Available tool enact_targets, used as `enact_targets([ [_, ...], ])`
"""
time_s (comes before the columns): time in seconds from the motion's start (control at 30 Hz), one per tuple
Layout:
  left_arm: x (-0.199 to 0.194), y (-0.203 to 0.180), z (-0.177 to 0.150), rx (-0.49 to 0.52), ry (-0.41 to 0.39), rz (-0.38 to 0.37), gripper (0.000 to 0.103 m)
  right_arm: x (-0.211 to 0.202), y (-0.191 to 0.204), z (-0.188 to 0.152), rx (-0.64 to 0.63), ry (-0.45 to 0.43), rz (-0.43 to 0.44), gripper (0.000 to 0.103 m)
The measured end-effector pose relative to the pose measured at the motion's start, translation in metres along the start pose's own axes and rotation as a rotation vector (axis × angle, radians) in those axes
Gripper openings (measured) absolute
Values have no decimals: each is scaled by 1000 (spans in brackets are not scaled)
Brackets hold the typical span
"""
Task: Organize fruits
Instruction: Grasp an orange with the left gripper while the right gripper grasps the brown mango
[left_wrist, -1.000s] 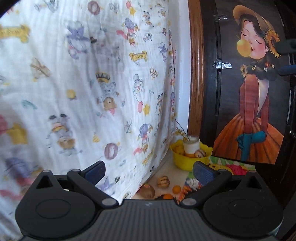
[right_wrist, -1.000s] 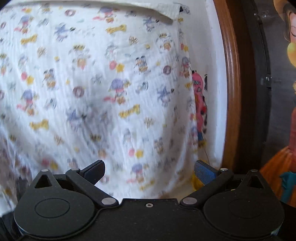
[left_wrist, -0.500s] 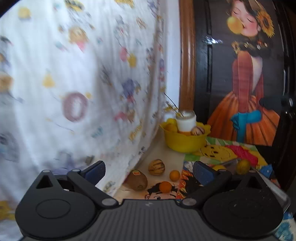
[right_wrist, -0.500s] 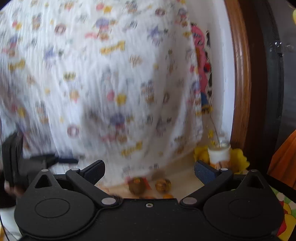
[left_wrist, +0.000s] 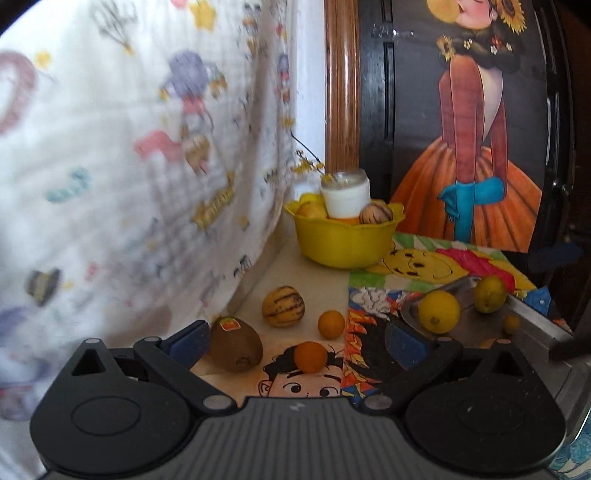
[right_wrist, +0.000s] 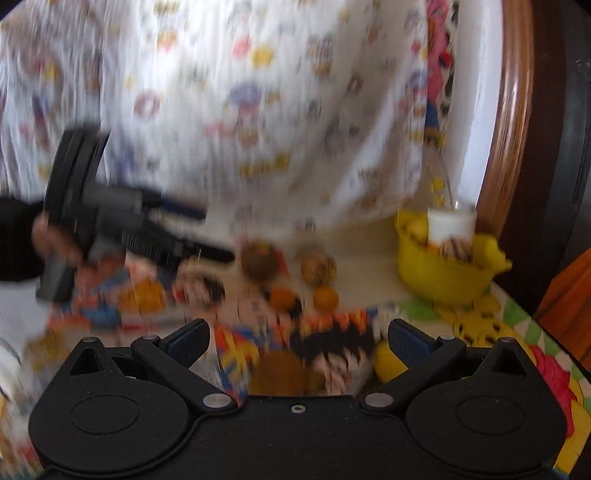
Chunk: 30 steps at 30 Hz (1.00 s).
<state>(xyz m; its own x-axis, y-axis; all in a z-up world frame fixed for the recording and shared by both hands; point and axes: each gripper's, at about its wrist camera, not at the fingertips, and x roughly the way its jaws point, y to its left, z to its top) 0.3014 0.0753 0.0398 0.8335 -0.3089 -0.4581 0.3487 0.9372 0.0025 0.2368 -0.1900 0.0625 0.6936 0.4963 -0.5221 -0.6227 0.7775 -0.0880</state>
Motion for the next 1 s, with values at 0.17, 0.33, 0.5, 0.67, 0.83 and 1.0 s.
enact_targets([
  [0.17, 16, -5, -3, 7, 21, -38, 103, 14, 3, -24, -53, 82, 18, 102],
  [0.33, 32, -16, -8, 71, 57, -49, 103, 24, 4, -34, -110, 116, 33, 102],
  [0.5, 47, -19, -11, 90, 103, -45, 103, 35, 11, -36, -118, 124, 63, 101],
  [0.67, 65, -19, -12, 80, 143, -47, 102, 46, 29, -37, -184, 136, 77, 92],
  [0.83, 83, -19, -15, 33, 174, -12, 98, 59, 37, -38, -200, 150, 36, 85],
  [1.0, 97, -17, -18, -17, 197, -3, 91, 69, 40, -37, -215, 149, 10, 79],
])
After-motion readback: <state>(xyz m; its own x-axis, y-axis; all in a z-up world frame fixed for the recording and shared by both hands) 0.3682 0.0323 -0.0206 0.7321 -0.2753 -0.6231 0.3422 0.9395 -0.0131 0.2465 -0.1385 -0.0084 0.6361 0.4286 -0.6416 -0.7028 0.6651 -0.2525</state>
